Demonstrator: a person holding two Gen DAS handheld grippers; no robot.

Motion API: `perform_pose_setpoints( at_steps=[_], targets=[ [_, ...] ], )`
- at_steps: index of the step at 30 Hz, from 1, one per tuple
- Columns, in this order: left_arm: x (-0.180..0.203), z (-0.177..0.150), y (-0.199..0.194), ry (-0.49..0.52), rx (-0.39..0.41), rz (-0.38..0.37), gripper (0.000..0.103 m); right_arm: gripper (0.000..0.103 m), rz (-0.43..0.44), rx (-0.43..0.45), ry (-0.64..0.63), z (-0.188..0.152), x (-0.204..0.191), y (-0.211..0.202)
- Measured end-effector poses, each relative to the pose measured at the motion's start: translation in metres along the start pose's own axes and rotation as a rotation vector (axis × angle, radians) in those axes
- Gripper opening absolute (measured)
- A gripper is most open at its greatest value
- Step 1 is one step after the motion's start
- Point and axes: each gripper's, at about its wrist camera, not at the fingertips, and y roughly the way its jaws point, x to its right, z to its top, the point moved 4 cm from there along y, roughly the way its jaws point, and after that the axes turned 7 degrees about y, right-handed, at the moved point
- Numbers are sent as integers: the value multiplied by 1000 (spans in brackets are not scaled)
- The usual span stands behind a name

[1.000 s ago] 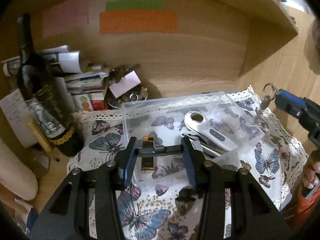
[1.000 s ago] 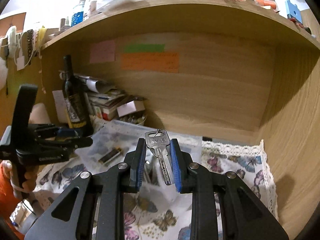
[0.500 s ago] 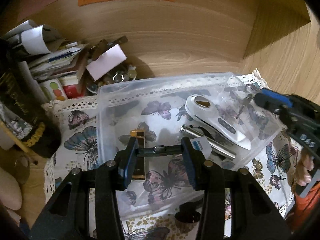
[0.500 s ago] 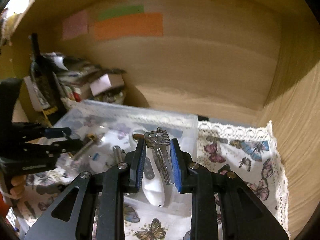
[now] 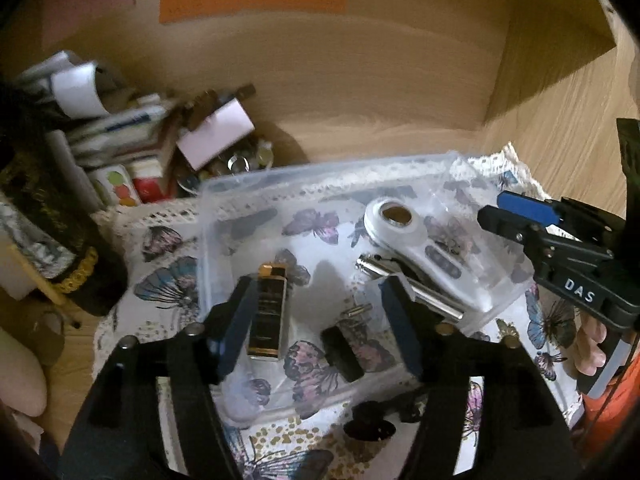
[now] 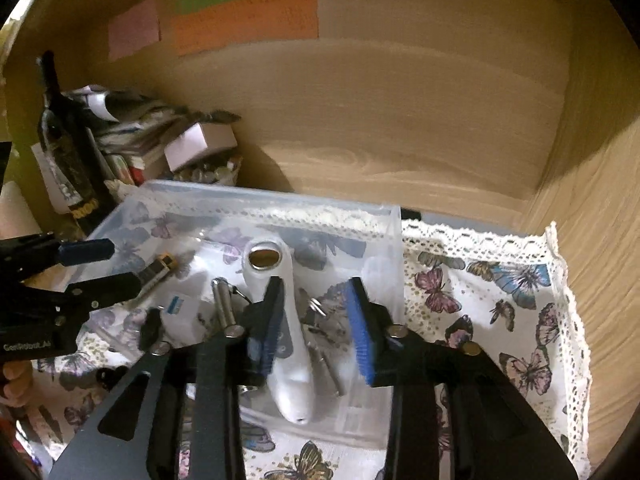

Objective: Organize rigid objects
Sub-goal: 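Grasp the brass cone cup with the left tool while the right tool grasps the black microphone piece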

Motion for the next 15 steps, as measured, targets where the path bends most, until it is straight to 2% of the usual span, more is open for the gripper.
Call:
perform_pose_setpoints(
  at_steps=[1,3,6,8,10,15],
  targets=[
    [-1,0,-6,2,13,5,69,40,5,11,-2,1,-2,-5],
    [-1,0,-18,5,39,19,79,44,22,33,-6,2,-5,-17],
    [-2,-3,-32,8,65,34,88,47,44,59,-24,0,-13,-31],
    [-2,-10,-41,17,73,54,90,50,53,75,-39,-4,-18,-42],
    [-2,-15,-44,20,72,67,92,56,64,82,-46,-9,-23,-49],
    [-6,-40,-51,-6,39,75,93,60,71,85,-72,-28,-32,-63]
  ],
)
